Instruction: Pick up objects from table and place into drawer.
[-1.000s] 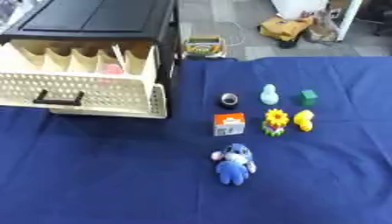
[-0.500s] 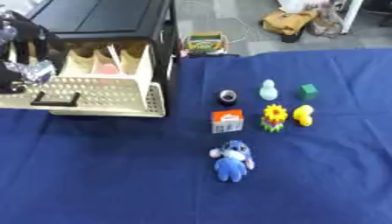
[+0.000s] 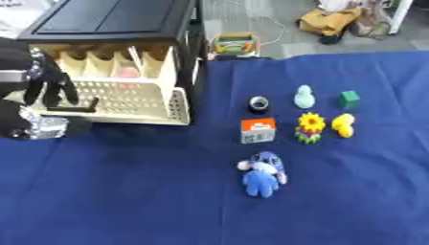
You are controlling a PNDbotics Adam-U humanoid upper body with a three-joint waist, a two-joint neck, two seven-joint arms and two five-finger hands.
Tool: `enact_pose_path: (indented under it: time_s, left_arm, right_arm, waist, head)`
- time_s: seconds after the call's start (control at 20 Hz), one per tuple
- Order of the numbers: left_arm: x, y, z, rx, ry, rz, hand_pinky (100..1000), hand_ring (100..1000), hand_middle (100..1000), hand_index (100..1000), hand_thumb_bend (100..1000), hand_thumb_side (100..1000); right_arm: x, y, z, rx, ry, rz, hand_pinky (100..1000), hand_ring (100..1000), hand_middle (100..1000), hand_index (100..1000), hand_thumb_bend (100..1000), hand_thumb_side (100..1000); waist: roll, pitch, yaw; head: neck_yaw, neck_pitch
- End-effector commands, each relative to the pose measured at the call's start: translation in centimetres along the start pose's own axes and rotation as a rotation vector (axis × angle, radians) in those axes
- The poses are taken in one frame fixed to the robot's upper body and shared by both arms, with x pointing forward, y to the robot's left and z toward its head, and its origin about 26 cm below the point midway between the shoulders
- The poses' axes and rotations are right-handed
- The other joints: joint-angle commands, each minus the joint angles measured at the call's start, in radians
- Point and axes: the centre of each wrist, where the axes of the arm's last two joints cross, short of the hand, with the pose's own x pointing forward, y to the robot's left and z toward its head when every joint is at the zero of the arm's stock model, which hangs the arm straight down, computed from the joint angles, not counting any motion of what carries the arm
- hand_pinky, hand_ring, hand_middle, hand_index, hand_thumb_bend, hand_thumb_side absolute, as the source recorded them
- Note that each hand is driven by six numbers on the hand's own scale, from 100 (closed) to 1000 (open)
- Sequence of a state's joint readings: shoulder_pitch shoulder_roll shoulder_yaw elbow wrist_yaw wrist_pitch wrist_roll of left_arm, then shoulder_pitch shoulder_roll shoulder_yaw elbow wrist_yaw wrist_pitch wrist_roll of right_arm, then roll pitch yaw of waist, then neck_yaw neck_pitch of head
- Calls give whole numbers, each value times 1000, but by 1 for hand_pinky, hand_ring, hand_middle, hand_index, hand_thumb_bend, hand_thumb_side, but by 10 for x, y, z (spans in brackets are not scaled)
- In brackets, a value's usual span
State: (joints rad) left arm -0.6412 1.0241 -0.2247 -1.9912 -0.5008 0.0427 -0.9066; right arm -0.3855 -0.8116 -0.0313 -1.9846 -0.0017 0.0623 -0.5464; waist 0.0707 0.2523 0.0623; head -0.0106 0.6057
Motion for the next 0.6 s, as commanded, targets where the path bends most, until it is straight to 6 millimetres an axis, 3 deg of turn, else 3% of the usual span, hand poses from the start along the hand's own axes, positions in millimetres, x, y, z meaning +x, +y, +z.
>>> enact_pose_path:
  time_s: [0.05, 0.2, 0.5, 0.6]
  left_arm:
    - [0, -3, 3, -42, 9, -6, 326, 498, 515, 801, 432, 1000]
    - [2, -13, -2, -82, 21, 38, 313, 499, 516, 809, 466, 1000]
    - [4, -27, -8, -128, 50, 129, 306, 491, 522, 844, 439, 1000]
    - [4, -28, -9, -130, 68, 153, 328, 531, 577, 857, 444, 1000]
  right_arm:
    - [6, -6, -6, -20, -35, 16, 693, 668, 608, 747, 102, 670]
    - [6, -7, -6, -25, -20, 28, 693, 665, 604, 745, 106, 665]
    - [7, -7, -8, -50, 1, 30, 691, 661, 601, 744, 143, 683]
    - [6, -7, -7, -53, 3, 29, 691, 660, 601, 745, 147, 688]
  waist:
    - [-3, -19, 0]
    - [-5, -17, -5]
    - [-9, -9, -13]
    - [-10, -7, -14]
  head:
    - [4, 2]
    - [3, -4]
    - [6, -11]
    - [8, -12]
